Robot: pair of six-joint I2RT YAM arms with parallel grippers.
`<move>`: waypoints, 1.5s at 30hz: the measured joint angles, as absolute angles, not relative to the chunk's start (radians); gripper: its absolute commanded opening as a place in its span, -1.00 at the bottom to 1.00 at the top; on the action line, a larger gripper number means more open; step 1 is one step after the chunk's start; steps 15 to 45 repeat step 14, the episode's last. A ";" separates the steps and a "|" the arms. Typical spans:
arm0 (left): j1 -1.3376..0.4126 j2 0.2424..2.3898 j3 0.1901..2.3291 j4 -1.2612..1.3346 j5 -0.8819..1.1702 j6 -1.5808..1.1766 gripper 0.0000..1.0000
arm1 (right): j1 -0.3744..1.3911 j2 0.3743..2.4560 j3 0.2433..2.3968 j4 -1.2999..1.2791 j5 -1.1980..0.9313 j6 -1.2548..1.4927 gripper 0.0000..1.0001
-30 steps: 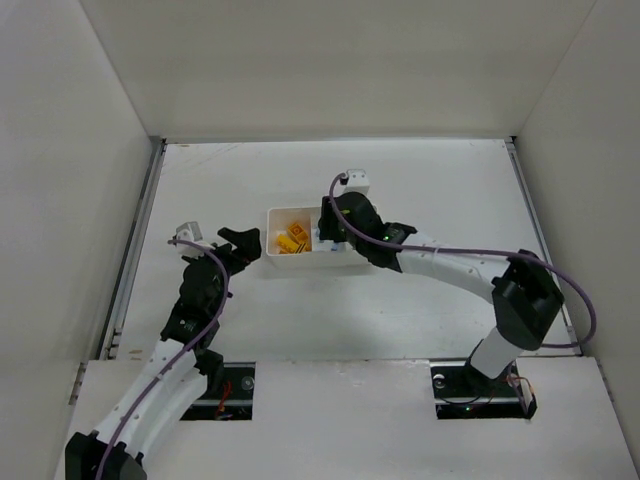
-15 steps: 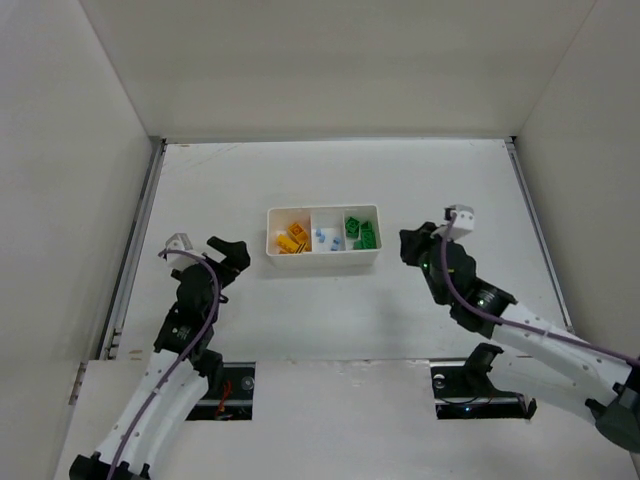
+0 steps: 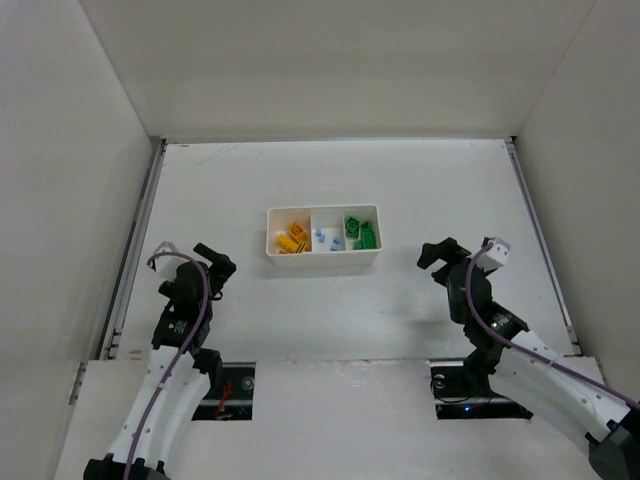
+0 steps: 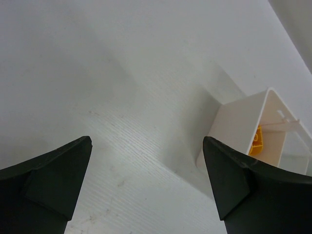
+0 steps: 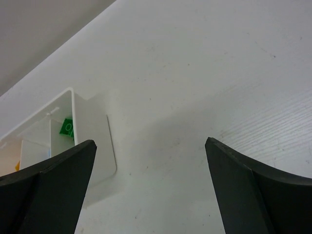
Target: Sort the legos into containers by color
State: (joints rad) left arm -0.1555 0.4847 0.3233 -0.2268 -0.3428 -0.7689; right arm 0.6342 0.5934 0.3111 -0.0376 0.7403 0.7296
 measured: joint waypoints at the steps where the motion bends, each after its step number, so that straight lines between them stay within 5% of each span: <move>1: -0.150 0.490 0.323 -0.233 -0.344 -0.769 1.00 | 0.629 0.603 0.311 -0.038 0.740 0.736 1.00; 14: -0.054 0.675 0.398 -0.257 -0.343 -0.757 1.00 | 0.488 0.873 0.373 -0.085 0.661 0.787 1.00; 45: -0.054 0.675 0.398 -0.257 -0.343 -0.757 1.00 | 0.488 0.873 0.373 -0.085 0.661 0.787 1.00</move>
